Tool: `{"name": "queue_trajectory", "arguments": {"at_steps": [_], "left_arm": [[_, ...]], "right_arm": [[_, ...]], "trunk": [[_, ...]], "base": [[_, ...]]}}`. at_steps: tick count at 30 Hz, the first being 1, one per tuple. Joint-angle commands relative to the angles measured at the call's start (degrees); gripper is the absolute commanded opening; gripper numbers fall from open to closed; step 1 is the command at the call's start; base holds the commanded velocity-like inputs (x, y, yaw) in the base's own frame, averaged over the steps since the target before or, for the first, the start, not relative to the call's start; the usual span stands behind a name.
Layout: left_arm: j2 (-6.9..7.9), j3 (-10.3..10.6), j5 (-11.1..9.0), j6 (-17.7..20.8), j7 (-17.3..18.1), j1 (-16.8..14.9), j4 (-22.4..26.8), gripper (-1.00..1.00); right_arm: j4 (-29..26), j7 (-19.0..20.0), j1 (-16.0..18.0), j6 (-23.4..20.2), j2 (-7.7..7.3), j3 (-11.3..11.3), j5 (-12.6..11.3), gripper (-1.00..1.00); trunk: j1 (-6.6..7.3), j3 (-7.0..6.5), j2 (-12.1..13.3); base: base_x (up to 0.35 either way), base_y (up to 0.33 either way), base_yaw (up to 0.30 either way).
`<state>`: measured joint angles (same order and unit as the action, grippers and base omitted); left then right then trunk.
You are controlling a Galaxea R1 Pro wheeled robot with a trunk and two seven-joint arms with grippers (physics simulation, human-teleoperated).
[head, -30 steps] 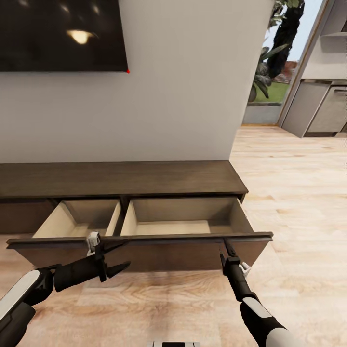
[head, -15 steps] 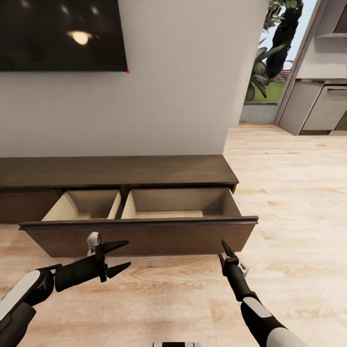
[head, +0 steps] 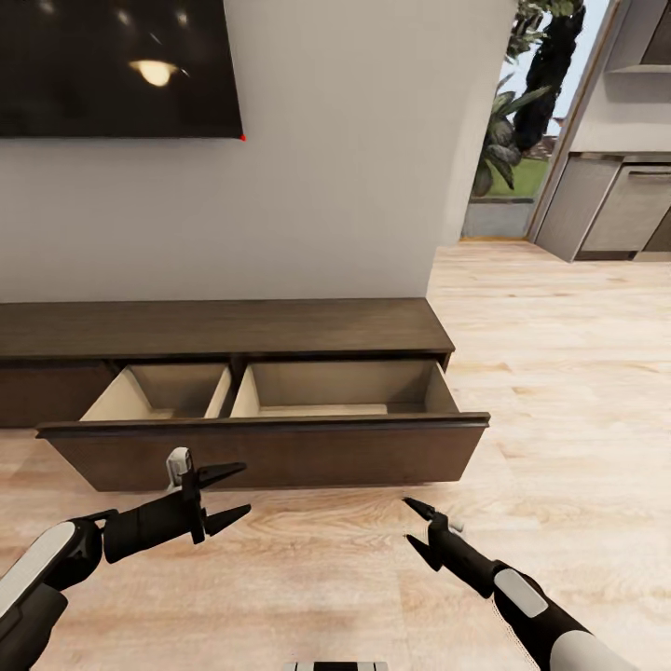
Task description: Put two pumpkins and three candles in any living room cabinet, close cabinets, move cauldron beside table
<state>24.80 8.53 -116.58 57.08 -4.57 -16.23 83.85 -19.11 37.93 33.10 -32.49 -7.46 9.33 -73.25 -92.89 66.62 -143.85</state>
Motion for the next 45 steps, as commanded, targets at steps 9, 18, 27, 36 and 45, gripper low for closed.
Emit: {"name": "queue_trajectory", "arguments": {"at_steps": [9,18,27,36,45], "left_arm": [[0.13,-0.9,-1.2,0.1,-0.3,0.0,1.5,1.0],[0.16,-2.0,-1.3,0.1,-0.4,0.0,0.8,1.0],[0.21,-2.0,-1.3,0.1,-0.5,0.0,0.8,1.0],[0.16,-1.9,-1.2,0.1,-0.7,0.0,0.8,1.0],[0.16,-1.8,-0.8,0.0,-1.0,0.0,-1.1,1.0]], "right_arm": [[2.0,2.9,-0.2,0.0,-1.39,0.5,5.4,1.0],[10.5,2.9,-0.2,9.5,-1.38,0.5,7.8,1.0],[10.2,3.1,-0.2,11.1,-1.09,0.5,13.7,1.0],[10.0,3.3,-0.2,11.1,-1.13,0.6,14.0,1.0],[10.1,3.6,-0.2,11.1,-1.37,0.6,14.0,1.0]], "trunk": [[0.06,-0.4,0.0],[0.29,-2.39,0.1],[0.53,-4.38,0.2],[0.76,-6.38,0.4],[0.99,-8.37,0.5]], "base": [[0.0,0.0,0.0],[0.0,0.0,0.0],[0.0,0.0,0.0],[0.0,0.0,0.0],[-0.001,0.0,0.0]]}}
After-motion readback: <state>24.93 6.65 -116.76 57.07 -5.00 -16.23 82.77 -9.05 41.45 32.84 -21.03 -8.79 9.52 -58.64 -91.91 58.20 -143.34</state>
